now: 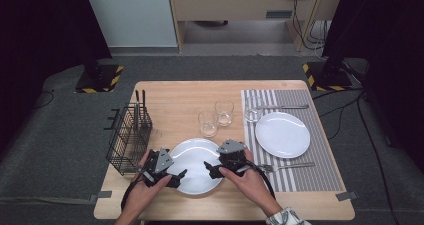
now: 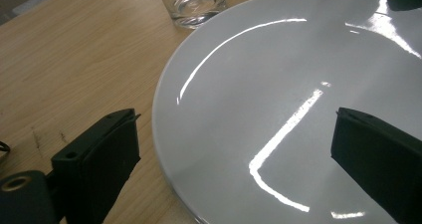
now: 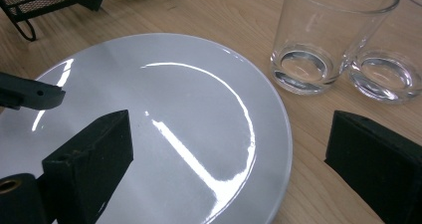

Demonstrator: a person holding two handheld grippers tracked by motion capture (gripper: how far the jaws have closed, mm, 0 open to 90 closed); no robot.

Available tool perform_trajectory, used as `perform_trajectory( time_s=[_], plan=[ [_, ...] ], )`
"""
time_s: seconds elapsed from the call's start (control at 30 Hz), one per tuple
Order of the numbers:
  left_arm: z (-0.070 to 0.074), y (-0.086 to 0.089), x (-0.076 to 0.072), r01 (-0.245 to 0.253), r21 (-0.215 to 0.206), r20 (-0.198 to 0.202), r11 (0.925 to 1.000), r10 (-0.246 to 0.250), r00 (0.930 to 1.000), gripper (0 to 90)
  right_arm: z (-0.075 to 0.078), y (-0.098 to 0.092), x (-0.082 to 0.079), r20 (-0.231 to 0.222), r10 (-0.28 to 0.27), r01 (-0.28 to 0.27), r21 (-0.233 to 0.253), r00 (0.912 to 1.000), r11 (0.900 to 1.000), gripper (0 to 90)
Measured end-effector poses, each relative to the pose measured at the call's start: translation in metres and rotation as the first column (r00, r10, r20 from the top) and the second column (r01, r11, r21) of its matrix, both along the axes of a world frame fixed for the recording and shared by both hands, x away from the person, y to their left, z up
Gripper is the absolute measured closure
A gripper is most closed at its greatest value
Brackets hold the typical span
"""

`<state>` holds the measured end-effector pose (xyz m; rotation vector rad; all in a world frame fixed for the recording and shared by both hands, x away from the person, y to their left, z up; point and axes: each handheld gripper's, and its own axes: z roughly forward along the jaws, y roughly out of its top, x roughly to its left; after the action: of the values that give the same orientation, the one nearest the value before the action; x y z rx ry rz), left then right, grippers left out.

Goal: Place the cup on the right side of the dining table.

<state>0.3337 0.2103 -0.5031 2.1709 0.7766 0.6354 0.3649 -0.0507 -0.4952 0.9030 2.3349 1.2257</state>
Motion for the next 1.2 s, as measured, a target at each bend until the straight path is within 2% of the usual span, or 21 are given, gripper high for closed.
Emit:
perform_trajectory(
  time_s=[0.3,0.57,0.87,1.0,1.13,1.2],
  plan=[
    [-0.004,0.002,0.002,-0.017,0.022,-0.009,0.9996,0.017,0.9998,4.5,-0.009,0.010,0.012,0.010,-0.026,0.027,-0.016,0.9996,1.000,6.3],
    [-0.007,0.002,0.004,-0.023,0.039,-0.012,0.9990,0.024,0.9996,4.4,-0.015,0.018,0.020,0.009,-0.029,0.029,-0.023,0.9995,0.999,6.5],
    [-0.005,0.006,0.005,-0.043,0.027,-0.005,0.9987,0.043,0.9991,4.5,-0.024,0.037,0.030,-0.030,-0.029,0.028,-0.033,0.9992,0.999,6.5],
    [-0.006,0.005,0.005,-0.038,0.030,-0.006,0.9988,0.039,0.9992,4.5,-0.028,0.044,0.032,-0.044,-0.023,0.021,-0.058,0.9987,0.998,6.4],
    [-0.006,0.004,0.005,-0.038,0.031,-0.007,0.9988,0.038,0.9993,4.5,-0.030,0.046,0.033,-0.050,-0.022,0.018,-0.069,0.9985,0.997,6.5],
    [-0.005,0.004,0.005,-0.037,0.032,-0.006,0.9988,0.038,0.9993,4.5,-0.028,0.045,0.033,-0.047,-0.024,0.021,-0.060,0.9986,0.998,6.5]
  ],
)
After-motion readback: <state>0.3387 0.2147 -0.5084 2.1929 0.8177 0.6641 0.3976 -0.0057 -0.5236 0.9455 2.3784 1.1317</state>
